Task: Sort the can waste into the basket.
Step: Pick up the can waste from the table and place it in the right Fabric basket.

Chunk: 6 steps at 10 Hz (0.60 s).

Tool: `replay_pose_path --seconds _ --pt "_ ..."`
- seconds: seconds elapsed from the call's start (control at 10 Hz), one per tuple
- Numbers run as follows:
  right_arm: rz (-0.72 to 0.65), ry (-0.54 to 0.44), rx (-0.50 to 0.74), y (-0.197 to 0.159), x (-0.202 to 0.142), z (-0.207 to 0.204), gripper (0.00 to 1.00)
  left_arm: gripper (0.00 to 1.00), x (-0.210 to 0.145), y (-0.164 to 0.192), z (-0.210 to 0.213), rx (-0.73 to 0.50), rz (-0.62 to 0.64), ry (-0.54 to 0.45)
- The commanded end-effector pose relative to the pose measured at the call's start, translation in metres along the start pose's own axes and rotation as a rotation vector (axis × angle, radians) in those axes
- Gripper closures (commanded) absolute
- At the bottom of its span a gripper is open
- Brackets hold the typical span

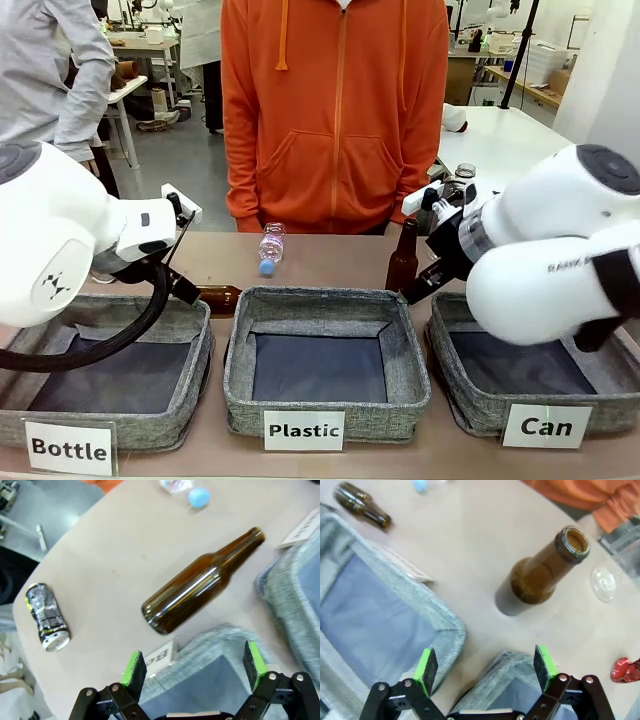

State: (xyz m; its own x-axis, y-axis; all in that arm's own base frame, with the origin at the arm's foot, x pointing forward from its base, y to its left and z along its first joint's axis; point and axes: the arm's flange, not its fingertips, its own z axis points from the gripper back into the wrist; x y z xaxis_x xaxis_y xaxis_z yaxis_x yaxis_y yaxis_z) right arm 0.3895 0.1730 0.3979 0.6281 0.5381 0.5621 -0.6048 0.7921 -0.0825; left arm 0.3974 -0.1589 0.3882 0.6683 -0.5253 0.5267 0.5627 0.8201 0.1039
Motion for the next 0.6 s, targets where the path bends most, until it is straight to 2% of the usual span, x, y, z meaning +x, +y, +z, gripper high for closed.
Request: replay_pose_path --seconds 0.0,0.1,0.2,0.3,0.4,0.5 --pt "-0.142 -0.019 0.147 -0.029 -0.010 0.076 0.00 0.00 -0.010 0.007 0.076 -0.141 0.103 -0.087" --pt "-0.215 -0.051 0.213 -0.039 -0.018 0.108 0.00 0.00 -0.022 0.015 0.115 -0.197 0.162 -0.098" --pt "-0.275 -0.055 0.292 -0.053 -0.033 0.137 0.00 0.00 -0.046 0.031 0.147 -0.337 0.144 -0.140" --pt "-0.399 -0.059 0.357 -0.075 -0.049 0.160 0.00 0.00 -0.073 0.057 0.174 -0.495 0.148 -0.179" --pt "-0.580 -0.083 0.426 -0.107 -0.074 0.181 0.00 0.00 -0.111 0.096 0.202 -0.639 0.144 -0.234" --pt "-0.678 -0.139 0.482 -0.136 -0.103 0.193 0.00 0.00 -0.144 0.139 0.212 -0.721 0.226 -0.321"
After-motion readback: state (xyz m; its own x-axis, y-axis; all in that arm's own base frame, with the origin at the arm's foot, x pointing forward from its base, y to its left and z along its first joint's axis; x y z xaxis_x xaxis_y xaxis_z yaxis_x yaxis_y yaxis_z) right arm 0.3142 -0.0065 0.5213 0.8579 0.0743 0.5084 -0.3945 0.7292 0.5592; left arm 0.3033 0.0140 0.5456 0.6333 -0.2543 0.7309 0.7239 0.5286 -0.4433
